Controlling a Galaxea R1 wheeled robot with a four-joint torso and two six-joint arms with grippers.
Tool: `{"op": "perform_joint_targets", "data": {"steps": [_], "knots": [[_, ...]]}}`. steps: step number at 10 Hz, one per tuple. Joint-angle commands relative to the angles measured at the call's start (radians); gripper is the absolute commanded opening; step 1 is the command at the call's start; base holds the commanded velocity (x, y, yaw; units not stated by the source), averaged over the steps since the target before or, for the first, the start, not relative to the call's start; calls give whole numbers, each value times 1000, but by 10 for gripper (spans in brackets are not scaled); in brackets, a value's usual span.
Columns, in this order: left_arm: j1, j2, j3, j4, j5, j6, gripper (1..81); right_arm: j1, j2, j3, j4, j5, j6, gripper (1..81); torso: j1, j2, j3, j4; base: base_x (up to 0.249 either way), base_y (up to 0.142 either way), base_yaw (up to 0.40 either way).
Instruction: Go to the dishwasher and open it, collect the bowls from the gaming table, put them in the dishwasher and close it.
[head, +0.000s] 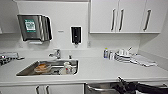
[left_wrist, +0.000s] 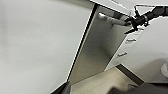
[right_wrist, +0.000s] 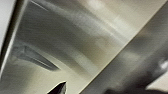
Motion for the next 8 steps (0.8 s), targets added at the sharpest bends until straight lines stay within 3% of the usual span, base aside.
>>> {"op": "perform_joint_targets", "data": {"steps": [1, 3, 6, 8], "knots": [[-84, -41, 6, 16, -10, 1, 811, 50, -12, -6, -21, -165, -18, 811, 0, 0, 0, 0, 0, 0, 0], [-83, -33, 2, 16, -11, 1, 811, 18, -12, -4, -25, -168, -31, 811, 0, 0, 0, 0, 0, 0, 0], [-81, -32, 0, 17, -13, 1, 811, -39, -37, 38, -29, -145, -135, 811, 0, 0, 1, 0, 0, 0, 0], [-83, -30, 0, 16, -13, 1, 811, -75, -78, 101, -29, -90, -166, 811, 0, 0, 1, 0, 0, 0, 0]]}}
